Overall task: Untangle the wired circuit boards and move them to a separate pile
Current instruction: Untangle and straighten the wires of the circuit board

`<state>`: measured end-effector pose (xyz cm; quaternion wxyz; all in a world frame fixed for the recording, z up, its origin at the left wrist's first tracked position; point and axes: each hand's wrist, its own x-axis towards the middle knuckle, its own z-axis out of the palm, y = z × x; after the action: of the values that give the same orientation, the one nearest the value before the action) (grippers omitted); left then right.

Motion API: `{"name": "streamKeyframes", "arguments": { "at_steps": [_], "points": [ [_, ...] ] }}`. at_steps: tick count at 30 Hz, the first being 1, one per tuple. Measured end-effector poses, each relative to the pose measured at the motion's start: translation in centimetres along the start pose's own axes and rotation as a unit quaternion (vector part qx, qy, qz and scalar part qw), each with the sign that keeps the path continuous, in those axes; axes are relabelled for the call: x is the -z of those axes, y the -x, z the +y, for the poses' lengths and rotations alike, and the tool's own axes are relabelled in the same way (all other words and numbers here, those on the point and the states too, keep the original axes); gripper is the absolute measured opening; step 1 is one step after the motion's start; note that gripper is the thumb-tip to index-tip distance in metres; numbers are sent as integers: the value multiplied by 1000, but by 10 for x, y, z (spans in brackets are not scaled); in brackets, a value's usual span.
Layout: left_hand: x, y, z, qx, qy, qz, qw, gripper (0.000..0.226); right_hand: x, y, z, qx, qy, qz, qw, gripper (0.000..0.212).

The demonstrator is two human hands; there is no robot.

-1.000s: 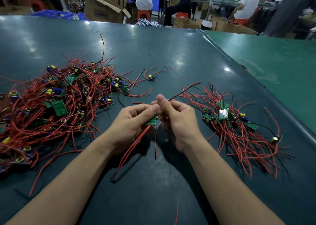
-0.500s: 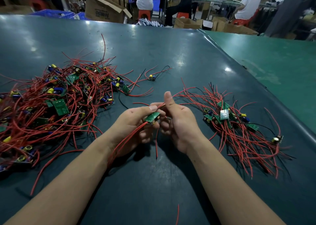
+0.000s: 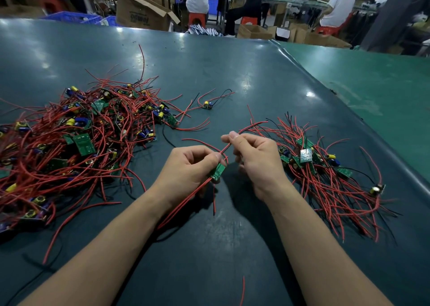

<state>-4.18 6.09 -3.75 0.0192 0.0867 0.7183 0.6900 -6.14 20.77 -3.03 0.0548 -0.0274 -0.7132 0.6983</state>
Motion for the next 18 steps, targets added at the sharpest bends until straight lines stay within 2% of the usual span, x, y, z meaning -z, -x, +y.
{"name": "streamKeyframes", "arguments": {
  "at_steps": [6,11,13,18],
  "points": [
    [1,6,8,5,7,-66,998,26,9,-9,2,62,34,113,991,25],
    [2,8,11,11,26,-97,995,25,4,-12,2,10,-92,155,984,48],
    [2,8,11,13,25,-109,994,26,3,-13,2,11,-103,170,980,52],
    [3,8,12,21,25,-111,993,29,10,-15,6,101,-24,195,975,30]
  ]
}}
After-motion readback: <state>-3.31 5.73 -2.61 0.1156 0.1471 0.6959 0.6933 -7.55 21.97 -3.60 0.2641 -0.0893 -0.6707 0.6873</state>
